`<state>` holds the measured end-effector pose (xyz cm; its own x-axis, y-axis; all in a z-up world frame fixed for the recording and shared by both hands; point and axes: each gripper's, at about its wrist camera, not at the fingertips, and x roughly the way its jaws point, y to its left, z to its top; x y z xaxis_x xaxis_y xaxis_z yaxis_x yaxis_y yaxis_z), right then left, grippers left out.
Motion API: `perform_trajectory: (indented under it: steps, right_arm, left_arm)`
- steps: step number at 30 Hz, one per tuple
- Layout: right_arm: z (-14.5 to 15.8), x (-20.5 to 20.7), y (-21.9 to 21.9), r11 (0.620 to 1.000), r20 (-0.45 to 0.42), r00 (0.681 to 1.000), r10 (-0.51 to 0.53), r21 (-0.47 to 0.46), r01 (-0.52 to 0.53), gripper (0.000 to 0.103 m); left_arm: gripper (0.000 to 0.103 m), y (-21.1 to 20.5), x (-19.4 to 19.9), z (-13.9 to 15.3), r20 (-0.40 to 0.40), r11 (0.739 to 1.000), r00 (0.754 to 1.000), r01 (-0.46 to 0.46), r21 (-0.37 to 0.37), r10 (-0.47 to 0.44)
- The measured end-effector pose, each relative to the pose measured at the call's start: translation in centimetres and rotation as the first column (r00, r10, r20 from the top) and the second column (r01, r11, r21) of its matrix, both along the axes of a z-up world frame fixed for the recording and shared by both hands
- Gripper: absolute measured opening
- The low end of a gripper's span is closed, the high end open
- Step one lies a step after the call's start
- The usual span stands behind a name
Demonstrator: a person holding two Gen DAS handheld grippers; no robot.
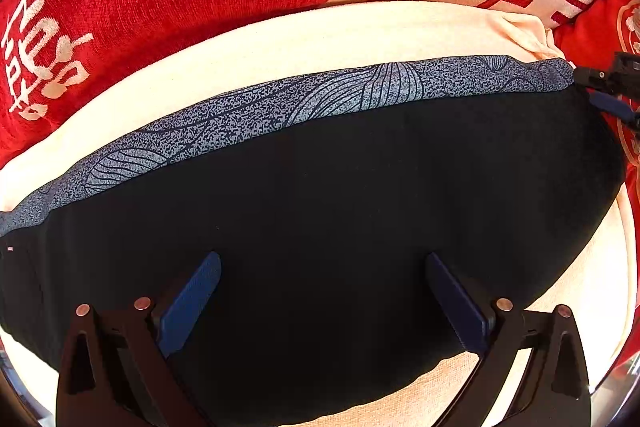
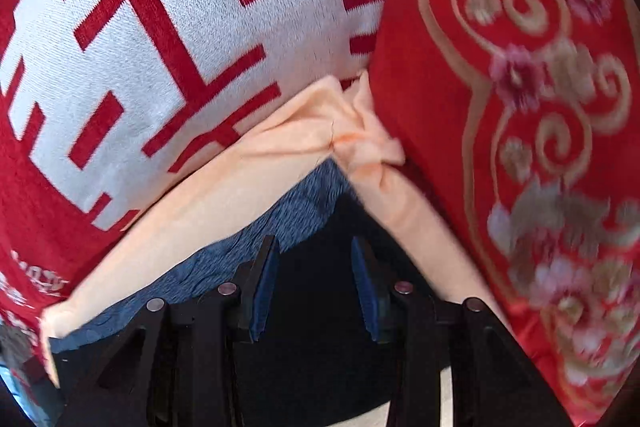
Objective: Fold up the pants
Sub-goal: 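Lower the pant leg end with the right gripper and release it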
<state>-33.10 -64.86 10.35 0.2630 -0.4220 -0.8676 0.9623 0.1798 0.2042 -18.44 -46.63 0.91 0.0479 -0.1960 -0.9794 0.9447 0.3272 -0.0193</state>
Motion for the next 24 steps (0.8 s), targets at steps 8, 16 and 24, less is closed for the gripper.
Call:
perform_trajectory:
  steps: [8,16,24]
  right_arm:
    - [-0.8,1.8,-2.1,0.988,-0.142,0.977,0.157,0.027,-0.154,0.051]
    - [-2.6,1.1,-3.0,0.985,-0.174,0.97,0.17,0.065,-0.161,0.017]
    - [0.7,-1.4,0.8,0.993,0.049,0.992,0.113,0.021,-0.114,0.042]
  left_arm:
    - [0.103,-0.6,-0.1,-0.2,0.004,1.0,1.0,-0.011,0.008,0.011]
    - [0.103,-1.0,0.1,-0.4,0.002,1.0,1.0,-0.002,0.009,0.002]
    - [0.103,-0.8,-0.1,-0.3,0.005,1.0,1.0,-0.006,0.005,0.006]
